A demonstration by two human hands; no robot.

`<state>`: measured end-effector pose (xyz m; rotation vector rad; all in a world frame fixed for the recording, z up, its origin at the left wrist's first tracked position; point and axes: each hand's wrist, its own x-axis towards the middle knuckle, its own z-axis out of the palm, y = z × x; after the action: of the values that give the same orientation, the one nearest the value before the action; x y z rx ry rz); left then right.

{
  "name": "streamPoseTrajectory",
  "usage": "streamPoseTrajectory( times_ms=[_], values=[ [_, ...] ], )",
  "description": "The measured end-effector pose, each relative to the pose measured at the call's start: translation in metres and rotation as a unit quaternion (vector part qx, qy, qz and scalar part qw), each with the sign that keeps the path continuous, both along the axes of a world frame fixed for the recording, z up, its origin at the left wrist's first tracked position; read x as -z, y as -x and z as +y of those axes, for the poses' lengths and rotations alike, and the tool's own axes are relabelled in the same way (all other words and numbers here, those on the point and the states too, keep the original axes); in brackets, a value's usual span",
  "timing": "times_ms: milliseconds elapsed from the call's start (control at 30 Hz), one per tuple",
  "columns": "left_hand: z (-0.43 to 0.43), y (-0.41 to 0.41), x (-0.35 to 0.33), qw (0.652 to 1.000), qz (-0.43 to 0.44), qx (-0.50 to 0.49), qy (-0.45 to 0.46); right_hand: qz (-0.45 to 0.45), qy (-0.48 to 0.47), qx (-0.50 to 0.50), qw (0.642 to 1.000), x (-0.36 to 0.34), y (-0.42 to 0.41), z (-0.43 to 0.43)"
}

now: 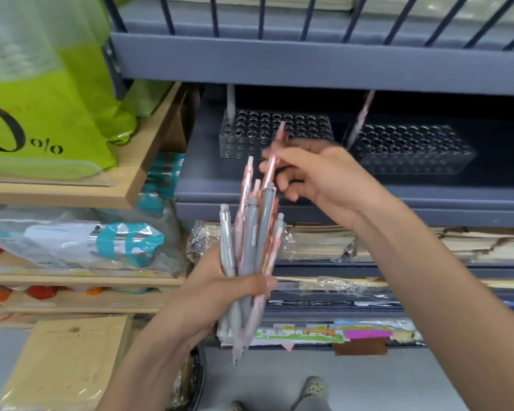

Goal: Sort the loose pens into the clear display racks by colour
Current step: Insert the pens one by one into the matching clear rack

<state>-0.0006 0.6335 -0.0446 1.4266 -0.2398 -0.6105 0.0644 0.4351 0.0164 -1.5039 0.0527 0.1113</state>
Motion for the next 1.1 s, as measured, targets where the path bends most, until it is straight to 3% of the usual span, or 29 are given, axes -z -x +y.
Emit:
streamPoseTrajectory(
  times_ms=[200, 400, 600, 700, 767, 867, 1100],
  values=[
    [-0.023, -0.001, 0.003, 1.000, 0.017, -0.009, 0.005, -0.101, -0.058, 0.170, 0.979, -0.008, 0.006, -0.039],
    [-0.048, -0.003, 0.004, 1.000, 0.016, -0.009, 0.009, -0.209, -0.014, 0.256, 0.944, -0.010, 0.018, -0.094],
    [-0.063, -0.003, 0.005, 0.999, 0.032, -0.040, 0.013, -0.238, 0.015, 0.279, 0.930, -0.016, 0.005, -0.120],
    [-0.067, -0.003, 0.005, 0.998, 0.034, -0.048, 0.016, -0.192, 0.104, 0.302, 0.928, -0.013, -0.009, -0.120],
    [-0.067, -0.003, 0.006, 0.998, 0.037, -0.053, 0.013, -0.166, 0.233, 0.297, 0.911, -0.009, -0.018, -0.121],
    [-0.066, -0.006, 0.007, 0.997, 0.040, -0.063, 0.008, -0.153, 0.452, 0.270, 0.836, -0.003, -0.022, -0.123],
    [-0.062, -0.008, 0.006, 0.996, 0.048, -0.070, 0.004, -0.179, 0.579, 0.262, 0.751, 0.004, -0.028, -0.121]
  ],
)
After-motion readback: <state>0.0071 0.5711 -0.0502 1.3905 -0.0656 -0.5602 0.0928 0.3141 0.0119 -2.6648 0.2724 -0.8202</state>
